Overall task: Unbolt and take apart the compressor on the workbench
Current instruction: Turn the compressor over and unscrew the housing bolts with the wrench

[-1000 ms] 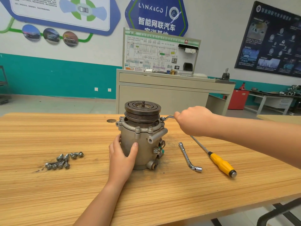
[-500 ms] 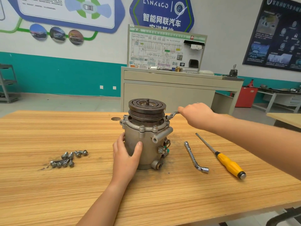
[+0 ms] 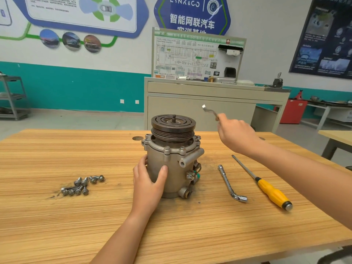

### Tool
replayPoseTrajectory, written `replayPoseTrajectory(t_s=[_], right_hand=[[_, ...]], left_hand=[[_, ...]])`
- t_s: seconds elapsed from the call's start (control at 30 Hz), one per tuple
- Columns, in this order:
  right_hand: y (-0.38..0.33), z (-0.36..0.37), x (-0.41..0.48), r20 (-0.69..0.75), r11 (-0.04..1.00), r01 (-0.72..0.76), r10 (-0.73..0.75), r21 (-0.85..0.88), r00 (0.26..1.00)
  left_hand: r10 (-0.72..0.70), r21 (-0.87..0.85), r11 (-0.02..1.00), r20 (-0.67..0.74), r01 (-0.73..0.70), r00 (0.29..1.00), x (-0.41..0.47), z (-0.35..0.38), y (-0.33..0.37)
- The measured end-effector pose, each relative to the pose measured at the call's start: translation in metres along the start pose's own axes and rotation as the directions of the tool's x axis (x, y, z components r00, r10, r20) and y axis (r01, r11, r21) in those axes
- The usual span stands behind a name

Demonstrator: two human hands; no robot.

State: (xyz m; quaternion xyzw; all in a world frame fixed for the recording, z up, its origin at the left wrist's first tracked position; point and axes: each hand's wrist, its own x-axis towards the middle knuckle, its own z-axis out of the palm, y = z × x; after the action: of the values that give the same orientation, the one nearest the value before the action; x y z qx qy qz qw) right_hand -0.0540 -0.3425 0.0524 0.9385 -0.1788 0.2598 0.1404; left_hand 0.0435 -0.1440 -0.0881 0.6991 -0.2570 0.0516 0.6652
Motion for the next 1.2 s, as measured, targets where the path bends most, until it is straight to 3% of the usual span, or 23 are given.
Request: replayPoseTrajectory(t_s=[0.07,0.33,0.6,0.87,1.2], right_hand=[[0.000,-0.012,-0.010,0.072,0.998,-0.048,0.046,0.033,0.996],[-0.020,-0.040,-0.030,0.345,0.984,0.028,0.034,-0.173,0.938],[-0.036,-0.047,-0.020,0.414,0.967,0.096,0.011,-0.236,0.910],[-0.048,-0.057,-0.017,0.439,0.874,0.259,-0.060,-0.410,0.896],[-0.034,-0.053,-0.017,0.463,0.820,0.337,-0.101,-0.462,0.881]], left_hand=[[0.001,0.003,1.000,0.000,-0.001,1.000,0.000,0.000,0.000],[-0.009,-0.005,1.000,0.002,0.009,1.000,0.000,0.000,0.001],[-0.011,-0.007,1.000,0.001,0.011,1.000,0.000,0.000,0.002],[-0.016,-0.003,1.000,0.001,0.016,1.000,0.000,-0.001,0.000],[-0.013,-0.018,1.000,0.004,0.013,1.000,-0.001,0.000,0.002]])
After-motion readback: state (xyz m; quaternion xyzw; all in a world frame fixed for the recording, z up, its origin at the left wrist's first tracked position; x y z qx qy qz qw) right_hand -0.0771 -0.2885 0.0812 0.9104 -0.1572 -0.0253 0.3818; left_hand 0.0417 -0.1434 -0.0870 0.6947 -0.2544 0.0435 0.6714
